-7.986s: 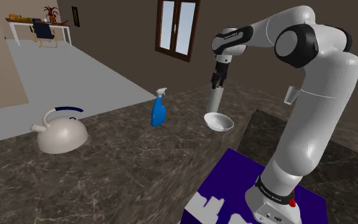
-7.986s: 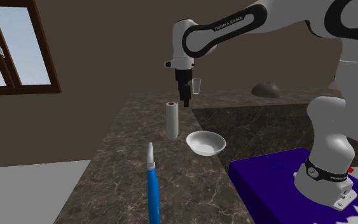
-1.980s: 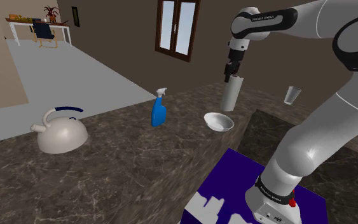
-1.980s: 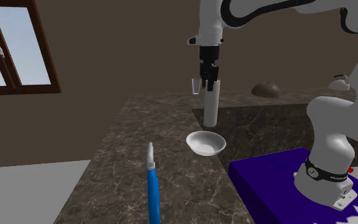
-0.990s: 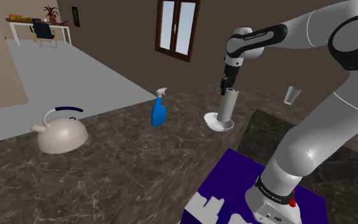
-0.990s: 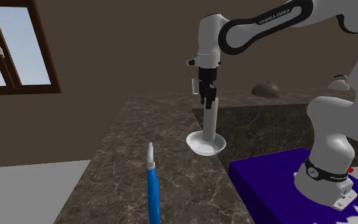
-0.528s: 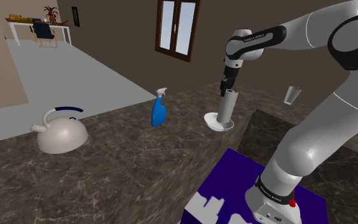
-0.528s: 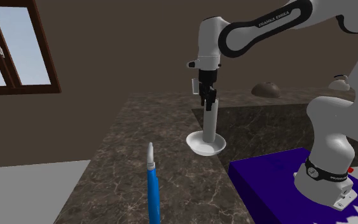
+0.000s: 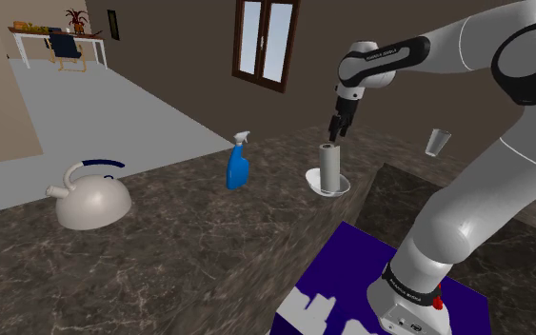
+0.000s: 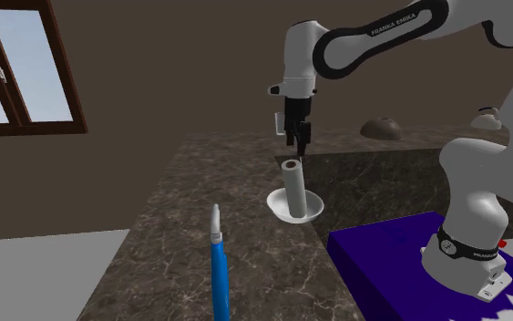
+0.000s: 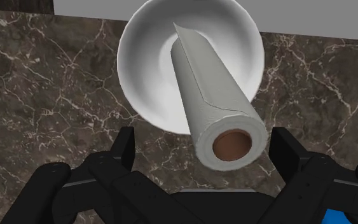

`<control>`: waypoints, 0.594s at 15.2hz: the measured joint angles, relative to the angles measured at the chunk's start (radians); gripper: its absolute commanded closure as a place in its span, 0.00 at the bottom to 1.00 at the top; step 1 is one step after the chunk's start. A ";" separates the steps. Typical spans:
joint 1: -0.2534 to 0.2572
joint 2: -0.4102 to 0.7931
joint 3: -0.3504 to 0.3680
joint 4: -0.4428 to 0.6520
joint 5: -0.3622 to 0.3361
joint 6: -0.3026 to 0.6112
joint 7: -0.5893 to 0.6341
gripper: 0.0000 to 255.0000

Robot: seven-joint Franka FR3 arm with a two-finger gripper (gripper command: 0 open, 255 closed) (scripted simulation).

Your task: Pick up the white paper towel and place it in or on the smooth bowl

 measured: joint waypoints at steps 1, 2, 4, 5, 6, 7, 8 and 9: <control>0.000 -0.009 0.003 0.018 -0.002 -0.025 0.001 0.00; 0.001 -0.019 0.008 0.037 -0.004 -0.054 0.005 0.00; 0.003 -0.017 0.010 0.080 0.000 -0.095 0.003 0.00; 0.003 -0.019 0.011 0.084 -0.001 -0.102 0.004 0.00; 0.003 -0.020 0.012 0.087 -0.001 -0.106 0.003 0.00; 0.003 -0.019 0.012 0.090 -0.001 -0.109 0.004 0.00; 0.004 -0.019 0.012 0.091 0.000 -0.110 0.004 0.00; 0.004 -0.019 0.012 0.092 0.000 -0.111 0.004 0.00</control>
